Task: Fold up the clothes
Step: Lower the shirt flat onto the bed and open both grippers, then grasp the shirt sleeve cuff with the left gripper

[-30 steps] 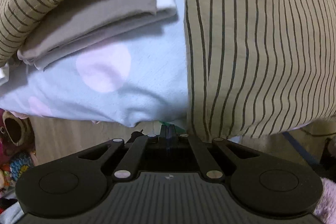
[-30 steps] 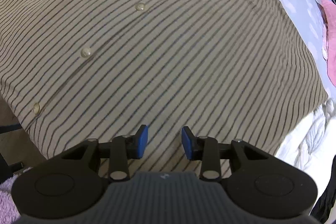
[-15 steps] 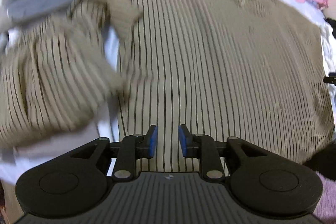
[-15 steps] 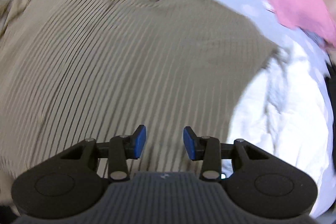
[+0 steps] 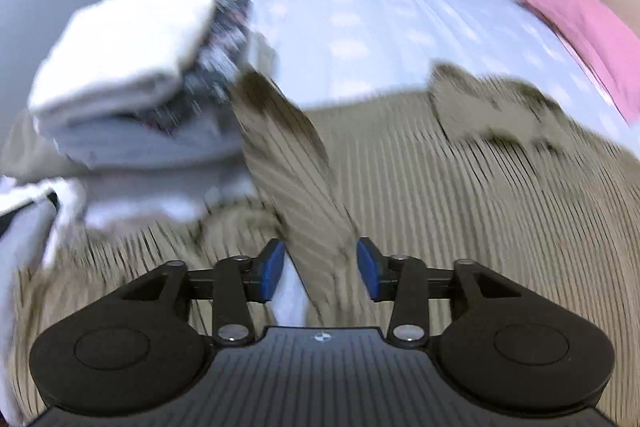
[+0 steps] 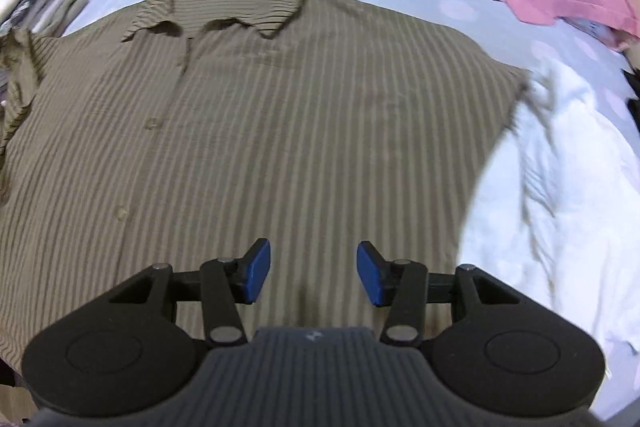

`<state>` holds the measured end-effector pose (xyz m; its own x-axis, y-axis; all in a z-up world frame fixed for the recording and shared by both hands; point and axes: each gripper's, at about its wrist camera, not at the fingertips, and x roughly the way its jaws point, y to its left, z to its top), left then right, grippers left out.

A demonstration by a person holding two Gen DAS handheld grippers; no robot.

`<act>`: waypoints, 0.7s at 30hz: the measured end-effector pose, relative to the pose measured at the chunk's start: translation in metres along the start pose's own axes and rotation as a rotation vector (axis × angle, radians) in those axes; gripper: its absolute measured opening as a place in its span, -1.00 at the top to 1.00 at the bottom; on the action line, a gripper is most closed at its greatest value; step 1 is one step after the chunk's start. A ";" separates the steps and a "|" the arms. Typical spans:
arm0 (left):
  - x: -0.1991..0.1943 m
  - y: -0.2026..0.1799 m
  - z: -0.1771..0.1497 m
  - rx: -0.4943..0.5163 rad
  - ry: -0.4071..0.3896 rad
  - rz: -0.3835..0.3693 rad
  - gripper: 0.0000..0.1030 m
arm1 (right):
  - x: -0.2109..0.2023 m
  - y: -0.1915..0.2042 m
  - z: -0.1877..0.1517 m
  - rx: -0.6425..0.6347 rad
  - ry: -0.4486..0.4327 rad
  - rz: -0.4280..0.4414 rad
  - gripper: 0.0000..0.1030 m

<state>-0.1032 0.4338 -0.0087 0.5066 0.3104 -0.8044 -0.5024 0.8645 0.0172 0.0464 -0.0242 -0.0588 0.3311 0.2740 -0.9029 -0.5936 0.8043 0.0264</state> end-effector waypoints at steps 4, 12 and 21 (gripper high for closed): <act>0.017 0.013 0.040 -0.081 -0.070 0.017 0.03 | 0.016 0.016 0.013 -0.037 0.022 0.036 -0.01; 0.071 0.022 0.089 -0.135 -0.139 0.138 -0.14 | 0.041 0.041 0.032 -0.101 0.069 0.093 -0.01; 0.112 0.027 0.096 -0.200 -0.088 0.197 -0.41 | 0.055 0.061 0.040 -0.172 0.096 0.137 -0.05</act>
<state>0.0075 0.5302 -0.0409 0.4398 0.5057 -0.7422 -0.7209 0.6916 0.0440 0.0581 0.0610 -0.0896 0.1728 0.3162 -0.9328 -0.7470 0.6593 0.0851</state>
